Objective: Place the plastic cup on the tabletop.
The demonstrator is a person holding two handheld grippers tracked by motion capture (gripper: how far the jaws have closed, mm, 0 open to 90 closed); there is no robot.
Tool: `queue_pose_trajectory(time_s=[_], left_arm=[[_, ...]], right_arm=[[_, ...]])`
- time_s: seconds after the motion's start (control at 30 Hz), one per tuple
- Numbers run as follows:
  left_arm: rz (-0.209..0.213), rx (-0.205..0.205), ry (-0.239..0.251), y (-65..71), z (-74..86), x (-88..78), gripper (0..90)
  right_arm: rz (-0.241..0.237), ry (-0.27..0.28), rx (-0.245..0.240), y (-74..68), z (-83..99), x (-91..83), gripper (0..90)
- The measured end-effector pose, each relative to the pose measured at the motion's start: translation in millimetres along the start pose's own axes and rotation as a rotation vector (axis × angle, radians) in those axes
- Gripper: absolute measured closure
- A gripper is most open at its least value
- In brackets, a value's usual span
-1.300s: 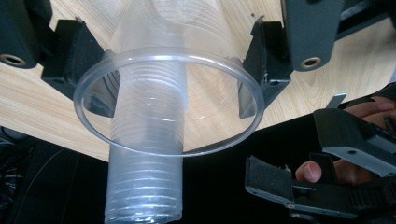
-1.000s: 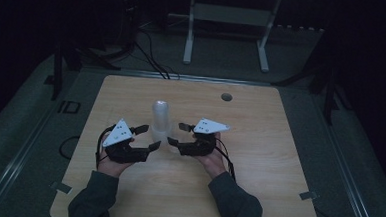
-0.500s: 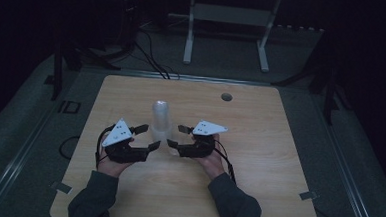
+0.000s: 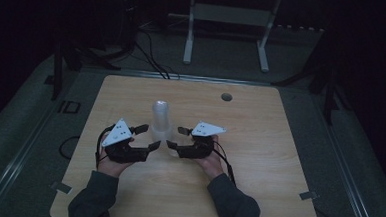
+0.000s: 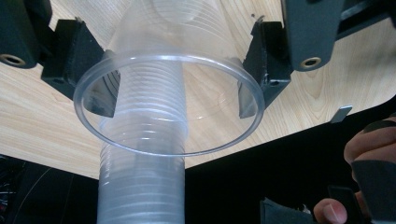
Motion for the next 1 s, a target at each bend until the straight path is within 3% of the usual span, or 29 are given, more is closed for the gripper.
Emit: queue_pose_trajectory(time_s=[1.0], left_arm=[[0.004, -0.004, 0.001, 0.2, 0.5, 0.7, 28.8]], right_arm=[[0.025, -0.042, 0.011, 2.5, 14.7, 9.0, 28.2]])
Point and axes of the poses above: each handheld gripper's, and its own axes: x roughly forward along the jaws, z roughly out of its underside, y roughly to its right, the point moved 1 cm from there along x, roughly forward along the jaws, and after that the axes turned 8 degrees about -x, right-handed, at the moved point
